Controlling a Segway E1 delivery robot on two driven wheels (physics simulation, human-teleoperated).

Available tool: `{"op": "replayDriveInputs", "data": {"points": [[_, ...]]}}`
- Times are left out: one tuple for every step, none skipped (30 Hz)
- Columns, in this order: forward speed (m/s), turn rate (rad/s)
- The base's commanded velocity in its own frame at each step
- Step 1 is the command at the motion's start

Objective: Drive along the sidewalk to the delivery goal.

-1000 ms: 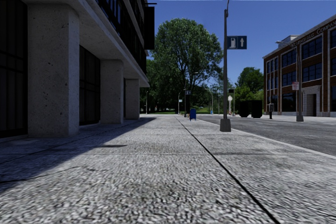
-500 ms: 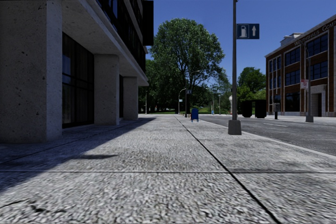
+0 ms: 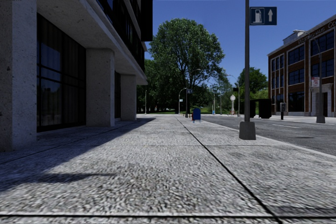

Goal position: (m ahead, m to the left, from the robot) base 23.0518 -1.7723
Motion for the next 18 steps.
{"op": "replayDriveInputs", "data": {"points": [[2.00, 0.00], [2.00, 0.00], [2.00, 0.00], [2.00, 0.00], [2.00, 0.00], [2.00, 0.00], [2.00, 0.00], [2.00, 0.00], [2.00, 0.00], [2.00, 0.00], [2.00, 0.00], [2.00, 0.00], [2.00, 0.00], [2.00, 0.00], [2.00, 0.00], [2.00, 0.00], [2.00, 0.00], [2.00, 0.00]]}}
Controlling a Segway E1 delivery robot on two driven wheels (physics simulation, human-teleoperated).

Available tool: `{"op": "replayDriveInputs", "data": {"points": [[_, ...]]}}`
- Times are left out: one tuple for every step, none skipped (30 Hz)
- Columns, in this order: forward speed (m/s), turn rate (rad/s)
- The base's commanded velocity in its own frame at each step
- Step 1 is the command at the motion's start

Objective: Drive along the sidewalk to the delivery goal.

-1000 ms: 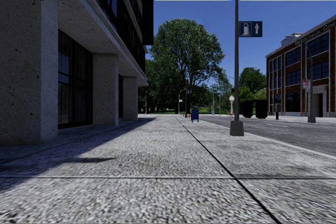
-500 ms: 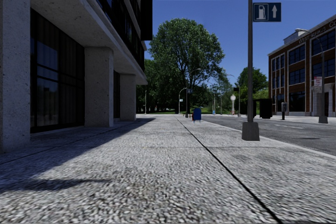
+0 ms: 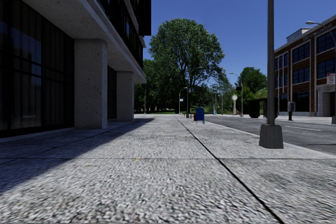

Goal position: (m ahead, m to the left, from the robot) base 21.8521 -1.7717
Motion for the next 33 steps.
{"op": "replayDriveInputs", "data": {"points": [[2.00, 0.00], [2.00, 0.00], [2.00, 0.00], [2.00, 0.00], [2.00, 0.00], [2.00, 0.00], [2.00, -0.07], [2.00, -0.07], [2.00, -0.19], [2.00, -0.21], [2.00, -0.23], [2.00, -0.23], [2.00, -0.24], [2.00, -0.25], [2.00, -0.25], [2.00, -0.25], [2.00, -0.25], [2.00, -0.25], [2.00, -0.25], [2.00, -0.25], [2.00, -0.25], [2.00, -0.25], [2.00, -0.25], [2.00, -0.25], [2.00, -0.25], [2.00, -0.12], [2.00, 0.00], [2.00, 0.00], [2.00, 0.00], [2.00, 0.00], [2.00, 0.00], [2.00, 0.00], [2.00, 0.00]]}}
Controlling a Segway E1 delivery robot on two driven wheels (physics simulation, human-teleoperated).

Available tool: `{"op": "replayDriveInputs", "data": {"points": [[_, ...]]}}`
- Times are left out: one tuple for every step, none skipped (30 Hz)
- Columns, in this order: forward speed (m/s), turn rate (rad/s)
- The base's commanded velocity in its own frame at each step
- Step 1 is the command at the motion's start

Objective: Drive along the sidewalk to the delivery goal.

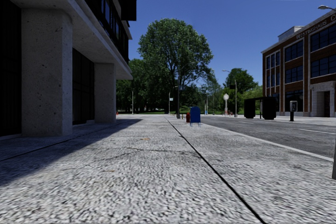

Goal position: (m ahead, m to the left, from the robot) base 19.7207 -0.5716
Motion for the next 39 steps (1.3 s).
{"op": "replayDriveInputs", "data": {"points": [[2.00, 0.00], [2.00, 0.00], [2.00, 0.00], [2.00, 0.00], [2.00, 0.00], [2.00, 0.00], [2.00, 0.00], [2.00, 0.00], [2.00, 0.00], [2.00, 0.00], [2.00, 0.00], [2.00, 0.00], [2.00, 0.00], [2.00, 0.00], [2.00, 0.00], [2.00, 0.00], [2.00, 0.00], [2.00, 0.00], [2.00, 0.00], [2.00, 0.00], [2.00, 0.00], [2.00, 0.00], [2.00, 0.00], [2.00, 0.00], [2.00, 0.00], [2.00, 0.00], [2.00, 0.00], [2.00, 0.00], [2.00, 0.00], [2.00, 0.00], [2.00, 0.00], [2.00, 0.00], [2.00, 0.00], [2.00, 0.00], [2.00, 0.00], [2.00, 0.00], [2.00, 0.00], [2.00, 0.00], [2.00, 0.00]]}}
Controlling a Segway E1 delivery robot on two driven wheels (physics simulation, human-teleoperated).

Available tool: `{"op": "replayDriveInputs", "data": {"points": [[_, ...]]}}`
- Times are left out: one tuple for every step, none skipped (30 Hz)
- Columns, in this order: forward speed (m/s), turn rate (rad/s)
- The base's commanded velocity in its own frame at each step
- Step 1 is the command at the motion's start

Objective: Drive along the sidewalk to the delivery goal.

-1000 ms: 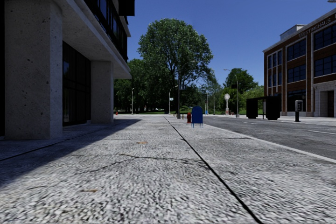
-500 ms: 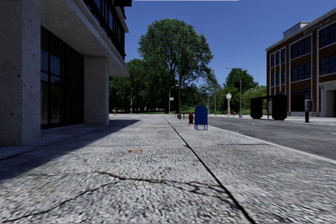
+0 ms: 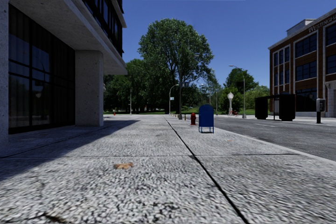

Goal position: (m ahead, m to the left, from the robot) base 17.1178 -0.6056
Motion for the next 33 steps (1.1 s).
{"op": "replayDriveInputs", "data": {"points": [[2.00, 0.00], [2.00, 0.00], [2.00, 0.00], [2.00, 0.00], [2.00, 0.00], [2.00, 0.00], [2.00, 0.00], [2.00, 0.00], [2.00, 0.00], [2.00, 0.00], [2.00, 0.00], [2.00, 0.00], [2.00, 0.00], [2.00, 0.00], [2.00, 0.00], [2.00, 0.00], [2.00, 0.00], [2.00, 0.00], [2.00, 0.00], [2.00, 0.00], [2.00, 0.00], [2.00, 0.00], [2.00, 0.00], [2.00, 0.00], [2.00, 0.00], [2.00, 0.00], [2.00, 0.00], [2.00, 0.00], [2.00, 0.00], [2.00, 0.00], [2.00, 0.00], [2.00, 0.00], [2.00, 0.00]]}}
